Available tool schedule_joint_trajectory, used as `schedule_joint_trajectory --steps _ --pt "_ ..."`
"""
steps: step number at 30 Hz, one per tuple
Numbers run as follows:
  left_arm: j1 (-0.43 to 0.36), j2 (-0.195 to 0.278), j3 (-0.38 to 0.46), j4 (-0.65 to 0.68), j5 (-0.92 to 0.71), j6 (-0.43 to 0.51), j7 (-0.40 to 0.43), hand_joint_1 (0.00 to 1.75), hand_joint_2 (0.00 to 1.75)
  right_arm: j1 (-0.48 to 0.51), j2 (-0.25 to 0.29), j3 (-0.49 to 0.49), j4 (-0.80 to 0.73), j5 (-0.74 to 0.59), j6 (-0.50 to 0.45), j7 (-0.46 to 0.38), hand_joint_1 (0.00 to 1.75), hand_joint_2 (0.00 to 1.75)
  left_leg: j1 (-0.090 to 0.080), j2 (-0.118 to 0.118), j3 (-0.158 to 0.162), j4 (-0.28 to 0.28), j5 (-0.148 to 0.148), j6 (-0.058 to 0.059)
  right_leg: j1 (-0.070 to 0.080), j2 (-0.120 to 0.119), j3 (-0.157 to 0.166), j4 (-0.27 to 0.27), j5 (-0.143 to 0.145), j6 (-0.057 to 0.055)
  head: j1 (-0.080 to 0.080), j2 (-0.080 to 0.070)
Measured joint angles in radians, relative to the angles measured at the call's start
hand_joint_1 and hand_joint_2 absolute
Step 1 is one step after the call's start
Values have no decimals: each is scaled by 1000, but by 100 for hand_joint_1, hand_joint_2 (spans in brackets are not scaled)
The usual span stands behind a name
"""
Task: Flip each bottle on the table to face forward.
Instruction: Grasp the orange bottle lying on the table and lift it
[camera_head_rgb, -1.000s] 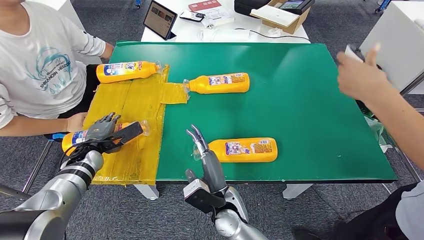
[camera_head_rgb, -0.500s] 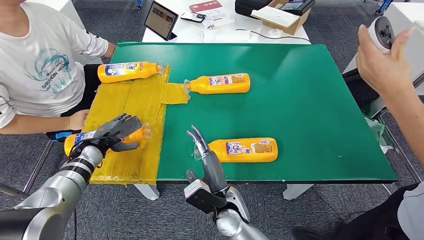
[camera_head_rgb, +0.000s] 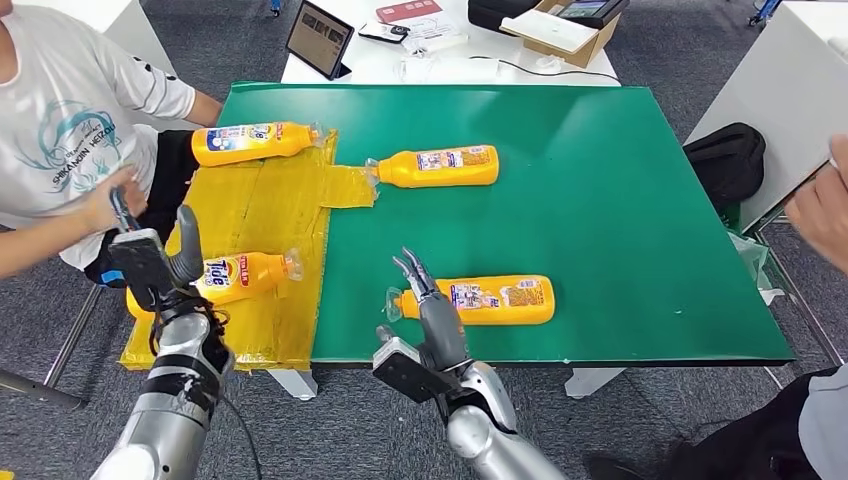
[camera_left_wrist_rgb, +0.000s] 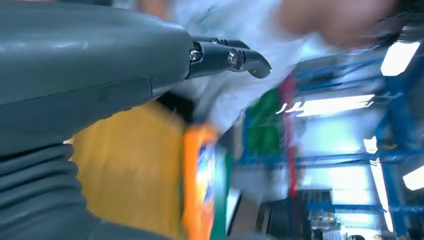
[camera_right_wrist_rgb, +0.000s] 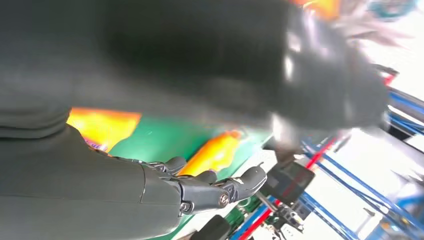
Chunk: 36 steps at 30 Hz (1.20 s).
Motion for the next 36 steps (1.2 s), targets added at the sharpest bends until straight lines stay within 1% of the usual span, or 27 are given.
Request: schedule_joint_trajectory --steps 1,3,4,6,8,10,13,16,19,23,27,29,34,36 --pt "27 -7 -8 -47 -80 23 0 0 175 -15 -22 1 2 48 26 56 0 175 -1 0 0 0 0 0 0 0 0 0 0 0 0 0" --pt "93 -31 -18 -134 -210 36 11 0 175 -53 -79 2 3 139 102 176 0 175 -2 -1 0 0 0 0 -2 -1 0 -1 0 0 0 0" --pt "124 -44 -24 -171 -252 38 23 0 175 -69 -105 -1 3 169 139 220 0 175 -3 -1 0 0 0 1 -3 -1 0 -1 0 1 0 0" --pt "166 -59 -36 -218 -285 40 45 0 175 -87 -137 -12 3 198 189 256 0 175 -4 -1 -1 0 0 1 -3 -1 0 -1 1 1 1 0" --pt "203 -70 -52 -249 -250 42 32 0 175 -104 -171 -35 1 225 243 287 0 175 -5 0 -1 0 -1 2 -4 0 0 -2 1 2 0 0" --pt "253 -84 -67 -275 -229 43 12 0 175 -134 -224 -59 0 249 316 345 0 175 -6 0 -1 0 -1 2 -5 0 0 -2 1 3 0 0" --pt "305 -108 -74 -299 -286 43 3 0 175 -171 -287 -78 1 250 382 409 0 175 -6 -1 -1 0 0 2 -5 -1 0 -2 1 3 0 0" --pt "327 -124 -75 -311 -304 43 2 0 175 -191 -322 -87 4 250 404 424 0 175 -5 0 -1 0 -1 2 -4 0 -1 -2 1 3 0 0" --pt "336 -137 -79 -316 -320 43 2 0 175 -206 -346 -89 13 245 436 443 0 175 -5 0 -1 0 -1 2 -4 0 -1 -2 1 3 0 0" --pt "342 -150 -110 -317 -301 43 2 0 175 -238 -359 -88 45 222 484 450 0 175 -4 0 -1 0 -1 2 -4 0 -1 -2 1 3 0 0" --pt "342 -158 -136 -314 -292 43 2 0 175 -256 -362 -83 105 205 510 445 0 175 -5 -1 -2 0 0 4 -4 -1 0 -2 2 3 0 0" --pt "342 -161 -144 -313 -306 43 2 0 175 -258 -363 -78 137 189 520 424 0 175 -5 -1 -2 0 1 4 -4 -1 0 -2 2 4 0 0" --pt "341 -168 -164 -312 -338 43 2 0 175 -276 -359 -58 193 131 534 323 0 175 -5 0 -2 0 1 4 -4 0 -1 -2 3 5 0 0" --pt "341 -170 -173 -312 -341 43 2 0 175 -283 -354 -49 207 117 538 310 0 175 -5 0 -2 0 1 4 -4 0 -1 -2 3 5 0 0"
